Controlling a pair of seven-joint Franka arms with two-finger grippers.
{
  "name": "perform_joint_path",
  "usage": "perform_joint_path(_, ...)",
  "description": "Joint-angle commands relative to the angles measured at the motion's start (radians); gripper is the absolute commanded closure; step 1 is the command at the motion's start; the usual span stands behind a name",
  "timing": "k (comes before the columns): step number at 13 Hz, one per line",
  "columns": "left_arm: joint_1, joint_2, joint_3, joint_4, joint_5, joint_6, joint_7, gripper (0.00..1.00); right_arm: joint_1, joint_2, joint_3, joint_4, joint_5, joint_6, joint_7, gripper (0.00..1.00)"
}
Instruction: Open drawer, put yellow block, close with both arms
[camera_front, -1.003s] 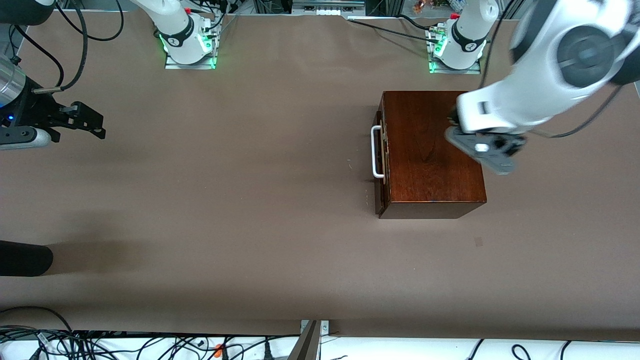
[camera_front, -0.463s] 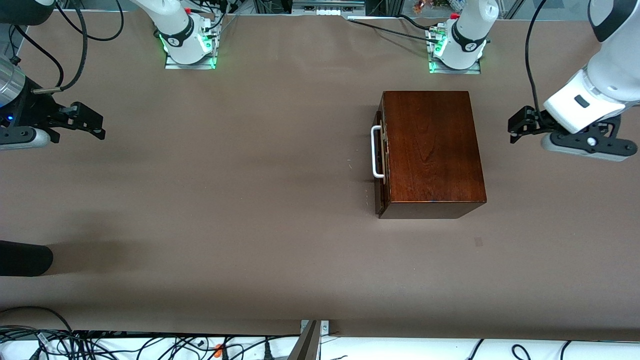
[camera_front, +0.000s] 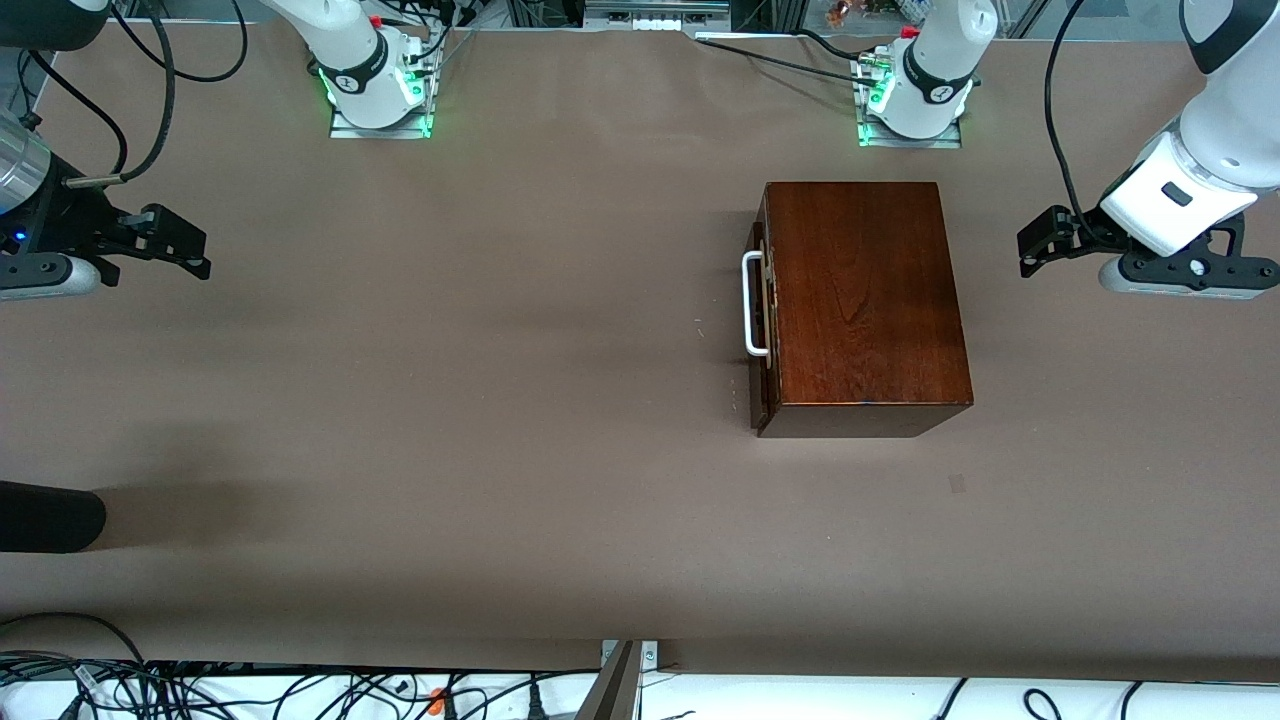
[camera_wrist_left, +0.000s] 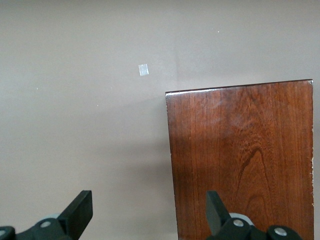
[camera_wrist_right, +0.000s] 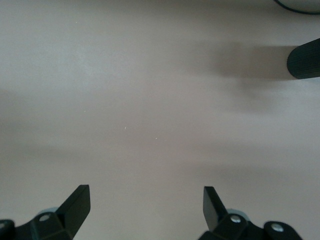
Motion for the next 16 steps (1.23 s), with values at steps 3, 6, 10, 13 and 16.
perform_joint_path(3,0.003,-0.003,-0.011,0.005,-0.012,-0.006,-0.009,0.00,-0.008,0.006,0.003,0.016,0.021,0.006,0.000,0.00)
perform_joint_path(6,0.000,-0.001,-0.013,0.007,-0.012,-0.018,-0.009,0.00,-0.007,0.010,0.002,0.016,0.023,0.012,0.000,0.00)
perform_joint_path(10,-0.007,0.007,-0.013,0.019,-0.011,-0.024,-0.009,0.00,-0.007,0.012,0.002,0.016,0.036,0.020,0.000,0.00)
perform_joint_path(13,-0.008,0.008,-0.015,0.027,-0.011,-0.030,-0.009,0.00,-0.007,0.012,0.002,0.016,0.043,0.019,0.000,0.00)
perform_joint_path(16,-0.008,0.008,-0.015,0.027,-0.011,-0.030,-0.007,0.00,-0.008,0.012,0.002,0.016,0.043,0.019,0.000,0.00)
